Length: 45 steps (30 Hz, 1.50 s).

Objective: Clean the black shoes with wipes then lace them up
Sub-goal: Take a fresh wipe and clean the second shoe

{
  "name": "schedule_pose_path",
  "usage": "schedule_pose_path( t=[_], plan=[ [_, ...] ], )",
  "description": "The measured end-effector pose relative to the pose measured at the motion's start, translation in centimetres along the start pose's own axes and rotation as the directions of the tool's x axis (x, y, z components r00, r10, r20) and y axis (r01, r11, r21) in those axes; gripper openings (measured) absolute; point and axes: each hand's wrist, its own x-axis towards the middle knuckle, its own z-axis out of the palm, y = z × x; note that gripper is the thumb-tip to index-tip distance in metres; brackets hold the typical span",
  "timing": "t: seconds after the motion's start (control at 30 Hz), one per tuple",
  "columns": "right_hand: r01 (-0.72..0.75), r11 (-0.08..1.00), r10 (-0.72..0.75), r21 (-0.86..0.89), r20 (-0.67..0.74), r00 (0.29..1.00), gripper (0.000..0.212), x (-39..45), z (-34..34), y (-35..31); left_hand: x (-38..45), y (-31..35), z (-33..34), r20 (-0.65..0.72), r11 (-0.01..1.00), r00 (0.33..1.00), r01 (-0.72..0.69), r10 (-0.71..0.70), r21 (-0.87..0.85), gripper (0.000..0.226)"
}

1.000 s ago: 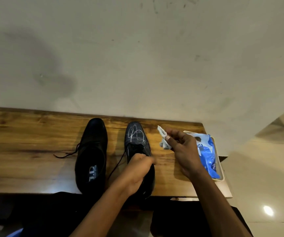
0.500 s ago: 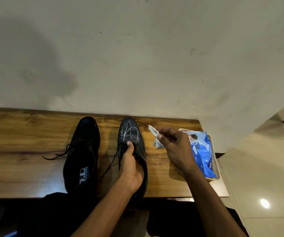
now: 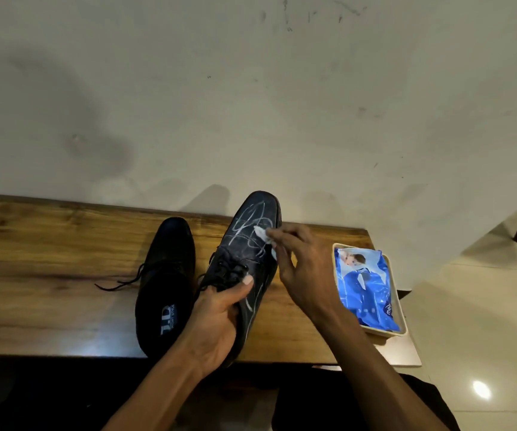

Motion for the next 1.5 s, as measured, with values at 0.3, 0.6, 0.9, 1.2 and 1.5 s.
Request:
schedule_pose_path(
  t=[0.3,0.6,0.9,1.2,1.5],
  plan=[
    [0.162,0.981,-0.175,0.109,0.12,0.977,0.026,-1.8,-0.8,-3.6,-1.1,2.7,-0.9,0.093,0.996,0.994,-0.052,0.058,-0.067,0.057],
    [0.054,0.994,-0.056,-0.09,-0.022,0.998,0.026,1.9,-0.1,-2.2,-1.3,2.6,-0.9,0.108,0.996,0.991,-0.085,0.082,0.018,0.054],
    [0.08,0.962,-0.117,0.263,0.125,0.985,0.026,-1.3,-0.9,-4.4,-1.2,2.9,-0.8,0.121,0.998,0.99,-0.064,0.067,-0.024,0.069],
    [0.151,0.986,-0.154,-0.073,-0.04,0.987,0.033,1.9,-1.2,0.2,-0.8,2.9,-1.1,0.034,0.991,0.997,-0.079,0.075,0.113,0.081],
    [0.164,0.976,-0.179,0.142,0.1,0.979,0.029,-0.7,-0.6,-4.6,-0.9,2.5,-1.1,0.016,0.957,0.991,-0.134,0.134,0.255,0.063]
  ],
)
